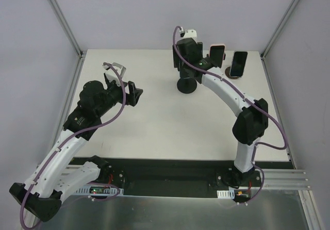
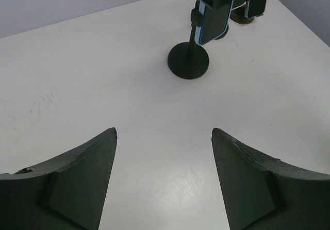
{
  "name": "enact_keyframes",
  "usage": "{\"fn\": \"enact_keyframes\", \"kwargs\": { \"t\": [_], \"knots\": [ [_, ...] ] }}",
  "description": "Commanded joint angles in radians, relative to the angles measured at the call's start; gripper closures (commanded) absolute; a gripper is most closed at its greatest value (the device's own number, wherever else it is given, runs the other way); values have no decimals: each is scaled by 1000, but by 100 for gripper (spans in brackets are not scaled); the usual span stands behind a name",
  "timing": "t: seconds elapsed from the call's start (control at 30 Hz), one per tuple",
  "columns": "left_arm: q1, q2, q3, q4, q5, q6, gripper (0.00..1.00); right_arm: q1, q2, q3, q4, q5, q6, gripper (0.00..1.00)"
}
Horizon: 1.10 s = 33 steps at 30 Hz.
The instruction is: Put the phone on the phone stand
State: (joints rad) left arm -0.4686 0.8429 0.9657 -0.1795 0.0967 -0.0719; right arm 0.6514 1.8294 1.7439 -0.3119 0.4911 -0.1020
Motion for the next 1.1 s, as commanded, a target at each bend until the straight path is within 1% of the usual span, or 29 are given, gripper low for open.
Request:
{"fn": "enact_keyframes", "kwargs": {
  "t": [0.0, 0.1, 0.17, 0.4, 0.53, 0.57, 0.63, 0.67, 0.7, 0.73, 0.77, 0.8, 0.93, 1.03, 1.07],
  "knots": [
    [19, 7, -1, 41, 23, -31, 28, -33, 111, 268, -91, 237, 88, 99],
    [30, 10, 1, 44, 40, -42, 28, -48, 192, 386, -116, 228, 99, 99],
    [35, 16, 1, 46, 47, -49, 28, -61, 229, 463, -147, 207, 142, 99],
    [45, 28, -1, 51, 67, -55, 28, -98, 330, 563, -131, 178, 166, 99],
    [50, 33, -1, 51, 74, -60, 28, -105, 349, 568, -102, 172, 163, 99],
    [50, 35, -1, 52, 75, -62, 27, -105, 352, 568, -101, 165, 173, 97],
    [53, 39, -2, 51, 78, -62, 23, -107, 349, 557, -102, 135, 177, 76],
    [57, 41, -2, 52, 81, -63, 22, -107, 340, 549, -107, 118, 180, 53],
    [59, 42, -1, 52, 83, -65, 21, -107, 329, 539, -110, 98, 185, 38],
    [61, 42, -2, 52, 86, -66, 21, -105, 318, 516, -110, 68, 189, 24],
    [64, 44, -2, 55, 90, -66, 20, -105, 297, 505, -113, 51, 197, 1],
    [65, 45, -5, 57, 93, -68, 20, -105, 286, 502, -116, 31, 188, 3],
    [68, 47, -10, 63, 94, -63, 20, -110, 281, 581, -200, 26, 150, 4],
    [68, 48, -12, 64, 90, -52, 20, -108, 228, 569, -233, 29, 128, 4],
    [68, 51, -13, 66, 92, -49, 20, -108, 173, 550, -237, 36, 122, 4]
  ]
}}
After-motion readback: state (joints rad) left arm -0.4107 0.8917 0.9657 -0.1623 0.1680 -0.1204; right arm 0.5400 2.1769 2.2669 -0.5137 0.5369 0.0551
